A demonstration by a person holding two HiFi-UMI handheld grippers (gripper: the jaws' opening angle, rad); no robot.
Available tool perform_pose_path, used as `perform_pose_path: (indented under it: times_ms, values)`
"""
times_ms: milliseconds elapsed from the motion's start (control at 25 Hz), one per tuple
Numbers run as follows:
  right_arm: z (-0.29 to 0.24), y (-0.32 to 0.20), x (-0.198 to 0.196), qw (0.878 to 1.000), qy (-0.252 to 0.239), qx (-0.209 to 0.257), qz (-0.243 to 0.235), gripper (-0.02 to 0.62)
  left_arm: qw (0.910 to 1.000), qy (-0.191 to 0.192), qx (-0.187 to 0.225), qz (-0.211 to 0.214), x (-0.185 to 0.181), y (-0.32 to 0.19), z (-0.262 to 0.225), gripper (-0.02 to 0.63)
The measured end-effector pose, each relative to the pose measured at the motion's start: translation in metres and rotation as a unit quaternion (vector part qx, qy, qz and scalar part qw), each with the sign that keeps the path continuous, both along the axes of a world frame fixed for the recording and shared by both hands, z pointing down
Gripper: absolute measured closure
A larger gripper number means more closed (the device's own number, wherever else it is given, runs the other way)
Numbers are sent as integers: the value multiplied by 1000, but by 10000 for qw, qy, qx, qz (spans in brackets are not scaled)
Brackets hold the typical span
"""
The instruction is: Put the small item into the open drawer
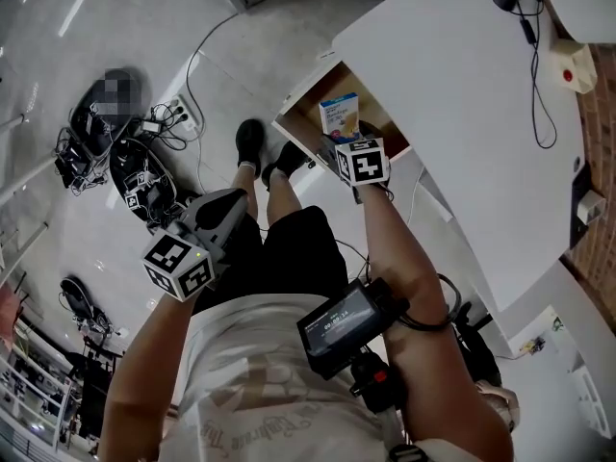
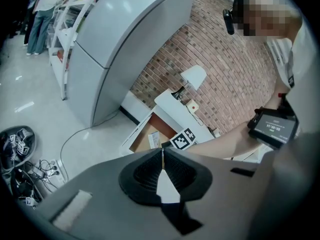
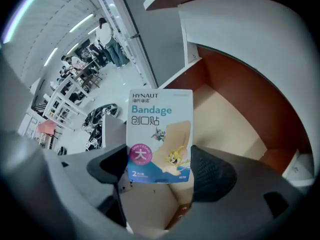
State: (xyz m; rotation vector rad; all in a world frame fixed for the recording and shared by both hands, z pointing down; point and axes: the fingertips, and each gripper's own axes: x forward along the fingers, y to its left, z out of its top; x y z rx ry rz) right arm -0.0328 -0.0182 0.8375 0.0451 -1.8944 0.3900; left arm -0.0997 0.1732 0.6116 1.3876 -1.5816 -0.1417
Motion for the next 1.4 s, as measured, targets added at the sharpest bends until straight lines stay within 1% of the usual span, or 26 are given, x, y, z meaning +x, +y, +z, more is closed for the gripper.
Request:
perform_pose_path:
  times_ms: [160, 280, 520, 680, 880, 1040, 1280, 1400]
  values:
    - [17, -7, 9, 9993, 345, 147, -95, 235, 9999, 52, -16, -100, 5, 3, 4, 591]
    - [28, -10, 14, 9978, 559, 262, -253, 235, 9998, 109, -44, -167, 11, 4, 10, 591]
    - [54, -13, 19, 9947, 764, 350, -584, 235, 9993, 223, -94, -269, 24, 6, 20, 591]
    - [72, -21, 21, 9909, 1010, 516, -723, 235, 9988, 284, -153, -374, 28, 13, 31, 591]
    - [82, -23, 23, 9815, 1326, 781, -1138, 235, 9978, 418, -270, -441, 38, 27, 41, 591]
    - [89, -29, 15, 9766, 1343, 997, -1355, 235, 9973, 441, -298, -510, 37, 33, 46, 591]
    - [98, -49, 11, 9719, 1507, 1335, -1223, 235, 9971, 466, -327, -514, 37, 36, 53, 591]
    - [101, -53, 11, 9638, 1562, 1611, -1437, 235, 9970, 484, -336, -495, 37, 37, 57, 591]
